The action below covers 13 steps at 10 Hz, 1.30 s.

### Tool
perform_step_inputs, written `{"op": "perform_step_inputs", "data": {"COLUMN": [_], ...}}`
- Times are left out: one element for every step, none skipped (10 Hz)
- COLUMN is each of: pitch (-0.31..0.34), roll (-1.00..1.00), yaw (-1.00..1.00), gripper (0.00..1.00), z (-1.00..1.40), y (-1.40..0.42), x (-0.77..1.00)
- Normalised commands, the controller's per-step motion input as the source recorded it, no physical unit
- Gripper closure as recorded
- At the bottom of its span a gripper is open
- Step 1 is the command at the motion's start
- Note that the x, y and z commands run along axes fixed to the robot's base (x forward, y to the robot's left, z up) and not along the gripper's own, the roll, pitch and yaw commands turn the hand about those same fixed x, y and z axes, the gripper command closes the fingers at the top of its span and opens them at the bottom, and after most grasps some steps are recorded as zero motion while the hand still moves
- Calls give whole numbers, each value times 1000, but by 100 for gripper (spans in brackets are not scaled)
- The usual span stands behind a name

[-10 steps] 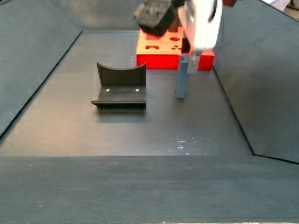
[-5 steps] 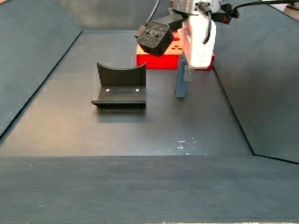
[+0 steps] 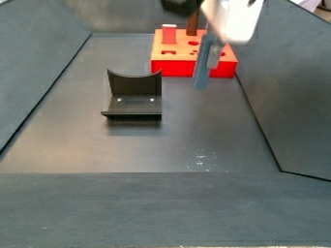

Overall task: Pick up the arch object. Move up. Rotate the arch object. Move to above the board. Insert the arch object.
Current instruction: Move to above the board.

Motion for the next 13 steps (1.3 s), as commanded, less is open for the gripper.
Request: {"op": "perform_step_inputs", "data": {"pitch": [-19, 30, 53, 69, 78, 88, 90, 90, 87, 85, 128, 127, 136], "roll": [10, 3, 0, -8, -11, -13, -14, -13, -14, -13, -3, -1, 1], "yaw": [-47, -52, -56, -53, -52, -53, -52, -55, -53, -50, 1000, 1000, 1000], "gripper": [100, 100, 100, 100, 100, 100, 100, 100, 100, 100, 100, 100, 100], "z": [1000, 1000, 1000, 1000, 1000, 1000, 905, 683, 458, 290, 278, 250, 260], "y": [185, 175, 165, 147, 139, 129, 113, 77, 47, 37, -1000, -1000, -1000], "x": [-38, -36, -35, -28, -24, -14, -10, -7, -2, -1, 198, 203, 206]}}
